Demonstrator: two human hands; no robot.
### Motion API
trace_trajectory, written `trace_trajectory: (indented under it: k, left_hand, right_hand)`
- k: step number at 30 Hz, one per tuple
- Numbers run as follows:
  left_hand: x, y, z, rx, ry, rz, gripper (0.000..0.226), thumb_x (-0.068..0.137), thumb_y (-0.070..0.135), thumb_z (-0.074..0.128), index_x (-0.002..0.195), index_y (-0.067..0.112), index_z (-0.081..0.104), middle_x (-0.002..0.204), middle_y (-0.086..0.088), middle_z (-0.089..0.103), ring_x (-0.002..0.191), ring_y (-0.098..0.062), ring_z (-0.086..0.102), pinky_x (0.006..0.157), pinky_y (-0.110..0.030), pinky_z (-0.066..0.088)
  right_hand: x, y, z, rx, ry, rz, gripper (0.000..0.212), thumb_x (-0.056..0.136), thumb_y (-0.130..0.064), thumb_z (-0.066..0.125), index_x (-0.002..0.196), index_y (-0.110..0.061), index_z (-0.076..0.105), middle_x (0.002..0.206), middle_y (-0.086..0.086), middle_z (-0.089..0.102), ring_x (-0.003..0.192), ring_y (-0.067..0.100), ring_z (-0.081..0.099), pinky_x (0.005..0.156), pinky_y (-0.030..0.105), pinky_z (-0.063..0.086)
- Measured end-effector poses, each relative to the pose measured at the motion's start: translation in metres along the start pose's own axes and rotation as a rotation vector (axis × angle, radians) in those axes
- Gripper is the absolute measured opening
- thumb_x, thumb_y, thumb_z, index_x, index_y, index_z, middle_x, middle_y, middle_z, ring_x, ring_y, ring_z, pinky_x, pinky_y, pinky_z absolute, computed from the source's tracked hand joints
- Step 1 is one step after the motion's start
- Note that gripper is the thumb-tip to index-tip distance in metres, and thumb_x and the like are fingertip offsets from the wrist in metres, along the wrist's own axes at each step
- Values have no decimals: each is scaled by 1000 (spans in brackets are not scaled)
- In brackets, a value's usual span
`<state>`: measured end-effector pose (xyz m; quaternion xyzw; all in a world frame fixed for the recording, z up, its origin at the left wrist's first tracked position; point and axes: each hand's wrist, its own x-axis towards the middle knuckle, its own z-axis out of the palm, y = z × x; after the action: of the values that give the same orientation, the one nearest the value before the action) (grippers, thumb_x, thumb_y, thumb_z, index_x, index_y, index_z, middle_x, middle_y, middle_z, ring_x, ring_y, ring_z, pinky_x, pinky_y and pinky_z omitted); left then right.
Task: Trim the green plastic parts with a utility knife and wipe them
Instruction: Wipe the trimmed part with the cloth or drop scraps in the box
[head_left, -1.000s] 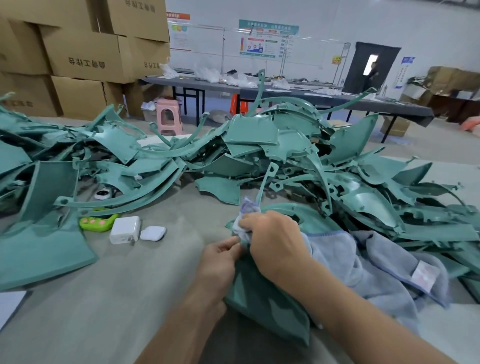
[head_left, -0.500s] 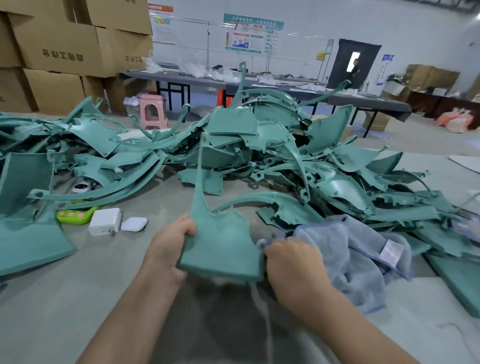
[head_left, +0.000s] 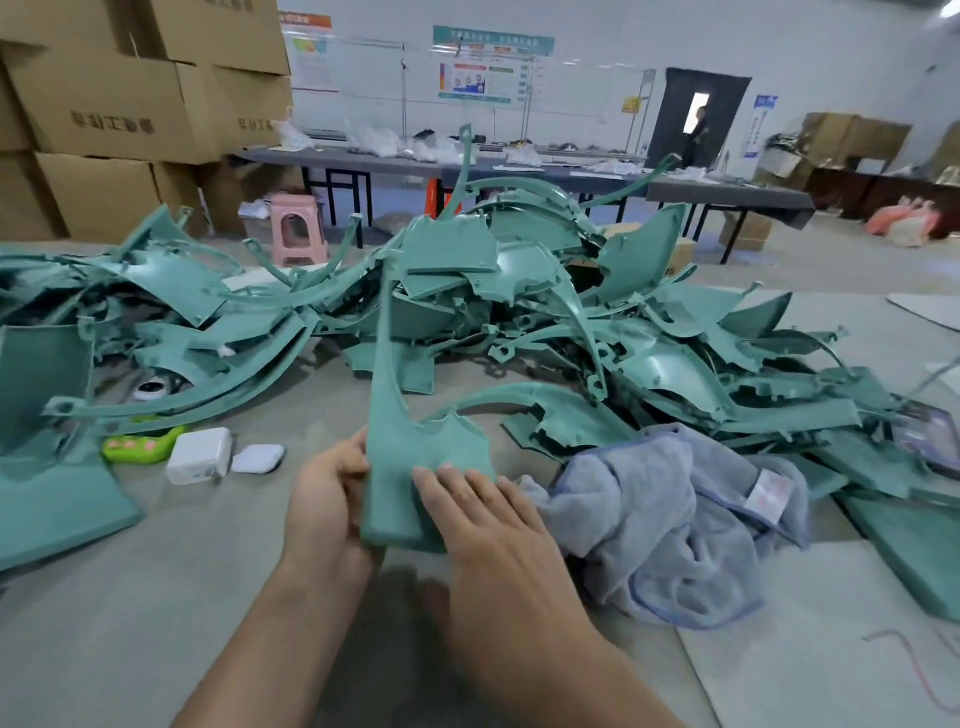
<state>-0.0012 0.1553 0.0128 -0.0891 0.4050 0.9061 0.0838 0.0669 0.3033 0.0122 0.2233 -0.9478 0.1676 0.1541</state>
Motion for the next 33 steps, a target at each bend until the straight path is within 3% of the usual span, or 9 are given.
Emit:
trace_trajectory:
  k: [3, 5, 7, 11, 13, 17, 22, 27, 33]
  left_hand:
    - [0, -5, 3, -51, -46, 101, 48, 97, 30, 44, 140, 12, 56, 130, -13, 70, 107, -23, 73, 69, -33, 62]
    - [1, -7, 7, 287, -62, 310, 51, 90, 35, 61, 140, 23, 57, 136, 0, 67, 123, -16, 65, 90, -34, 58]
    - [-1, -14, 11, 546, -95, 385, 62, 79, 37, 81, 137, 28, 61, 138, 6, 65, 127, -11, 60, 104, -33, 51]
    - [-12, -29, 23, 504, -334, 189, 56, 75, 25, 84, 128, 13, 70, 125, -11, 72, 115, -30, 70, 91, -42, 59]
    - [-20, -35, 35, 499, -310, 164, 48, 73, 16, 88, 118, 7, 74, 117, -18, 74, 108, -40, 71, 92, -51, 58]
    - [-43, -50, 67, 426, -95, 120, 37, 76, 39, 75, 85, 3, 80, 91, -21, 77, 85, -41, 75, 69, -47, 63]
    - [-77, -77, 107, 516, -132, 68, 42, 88, 30, 75, 87, -12, 72, 95, -31, 74, 97, -52, 69, 90, -65, 55]
    - [-126, -136, 145, 689, -559, -75, 20, 91, 6, 69, 85, 19, 82, 96, -10, 79, 88, -24, 74, 76, -31, 61]
    - [-217, -241, 191, 794, -953, -218, 46, 71, 8, 63, 95, 44, 78, 97, 5, 79, 87, -15, 76, 71, -27, 59]
  right_hand:
    - [0, 9, -7, 311, 373, 205, 40, 94, -9, 57, 123, -36, 61, 112, -14, 70, 105, 9, 58, 96, 22, 48]
    - [-2, 19, -17, 767, 438, 446, 32, 99, -7, 57, 106, -36, 68, 94, -8, 74, 86, 10, 68, 78, 29, 58]
    - [-4, 30, -26, 1148, 489, 661, 36, 99, -1, 58, 99, -32, 76, 95, 0, 79, 90, 23, 74, 80, 42, 62]
    - [-22, 34, -35, 1625, 372, 881, 24, 94, 2, 55, 106, -4, 76, 104, 23, 76, 90, 39, 75, 70, 45, 64]
    - [-37, 34, -37, 1705, 363, 940, 25, 93, 1, 56, 114, 2, 70, 106, 26, 75, 88, 39, 75, 66, 43, 64]
    - [-72, 38, -47, 1786, 362, 962, 35, 75, -3, 65, 109, 5, 71, 106, 30, 73, 83, 41, 75, 63, 45, 63]
    - [-134, 51, -65, 1883, 409, 972, 35, 78, -3, 64, 112, 4, 74, 114, 29, 72, 95, 43, 74, 65, 44, 63]
    - [-226, 70, -87, 1981, 614, 1010, 42, 80, -3, 61, 121, 8, 68, 126, 33, 65, 109, 45, 69, 83, 53, 61]
    - [-374, 72, -118, 1976, 981, 1158, 40, 87, -3, 52, 122, 6, 70, 128, 31, 65, 105, 44, 71, 79, 53, 62]
